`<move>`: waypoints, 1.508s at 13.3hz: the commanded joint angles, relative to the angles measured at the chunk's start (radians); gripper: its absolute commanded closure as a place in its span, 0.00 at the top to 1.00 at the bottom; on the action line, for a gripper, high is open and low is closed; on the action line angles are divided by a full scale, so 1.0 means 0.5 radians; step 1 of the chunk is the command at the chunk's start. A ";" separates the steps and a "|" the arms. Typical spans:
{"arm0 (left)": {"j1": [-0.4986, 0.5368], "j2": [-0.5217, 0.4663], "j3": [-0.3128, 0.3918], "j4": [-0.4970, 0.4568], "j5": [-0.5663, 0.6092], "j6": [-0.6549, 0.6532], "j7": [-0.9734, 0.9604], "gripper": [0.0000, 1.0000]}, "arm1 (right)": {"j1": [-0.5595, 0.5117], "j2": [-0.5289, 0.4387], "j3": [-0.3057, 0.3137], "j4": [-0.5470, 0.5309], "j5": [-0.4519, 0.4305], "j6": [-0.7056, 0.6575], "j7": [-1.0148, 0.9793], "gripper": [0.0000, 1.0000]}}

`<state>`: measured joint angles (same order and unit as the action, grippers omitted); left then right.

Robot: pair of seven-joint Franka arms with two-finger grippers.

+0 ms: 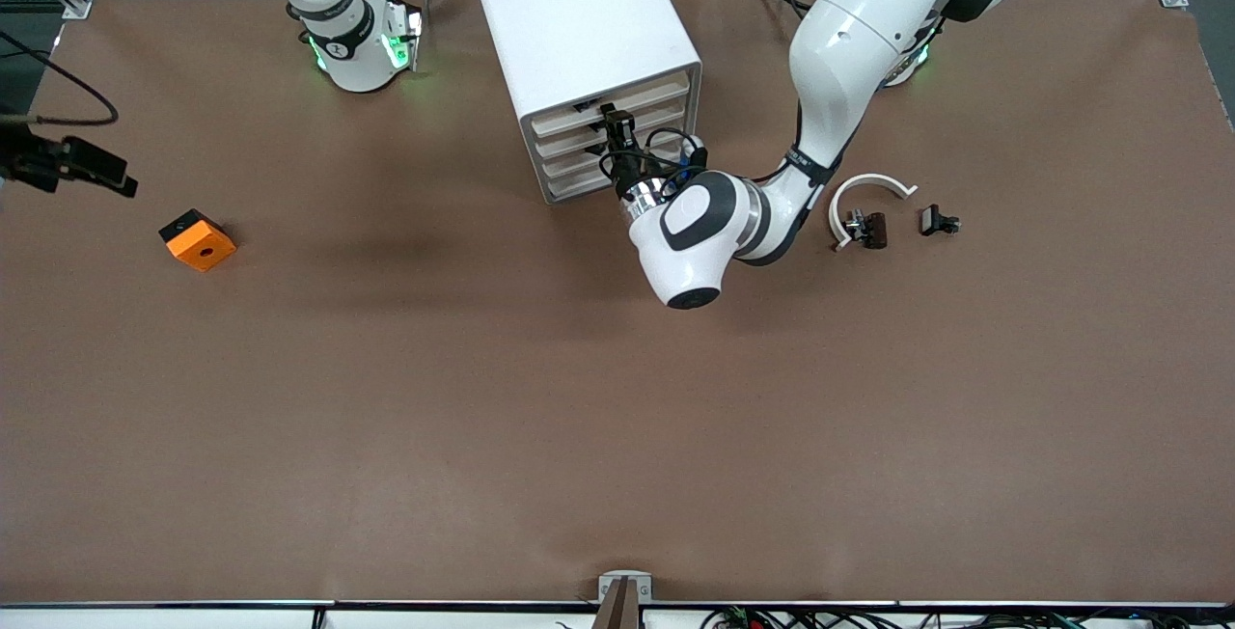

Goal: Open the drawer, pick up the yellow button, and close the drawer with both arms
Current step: 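Pull the drawer out of the cabinet with the left gripper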

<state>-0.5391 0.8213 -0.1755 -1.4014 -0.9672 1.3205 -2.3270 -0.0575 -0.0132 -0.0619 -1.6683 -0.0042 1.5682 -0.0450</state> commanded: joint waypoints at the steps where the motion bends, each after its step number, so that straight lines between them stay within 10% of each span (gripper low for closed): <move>1: 0.112 0.017 0.023 0.026 -0.029 -0.018 0.076 0.00 | 0.029 0.063 0.016 0.124 -0.041 -0.035 -0.017 1.00; 10: 0.142 0.017 0.157 0.078 -0.026 0.451 0.064 0.00 | 0.023 0.266 0.013 0.155 -0.013 0.017 -0.309 1.00; 11: 0.142 0.020 0.161 0.097 -0.026 0.455 0.073 0.07 | 0.029 0.266 0.013 0.152 -0.013 0.011 -0.300 1.00; 12: 0.142 0.020 0.161 0.100 -0.026 0.458 0.077 0.38 | 0.038 0.266 0.013 0.152 -0.013 0.005 -0.272 1.00; 13: 0.145 0.020 0.161 0.100 -0.026 0.461 0.073 0.99 | 0.044 0.266 0.013 0.152 -0.013 0.008 -0.196 1.00; 20: 0.250 -0.010 0.268 0.305 0.011 0.436 0.083 1.00 | 0.133 0.266 0.016 0.161 0.236 -0.108 0.614 1.00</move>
<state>-0.4233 0.8119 -0.0773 -1.3089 -0.9801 1.5411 -2.2955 -0.0124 0.1206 -0.0505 -1.6029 0.1098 1.5327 0.2202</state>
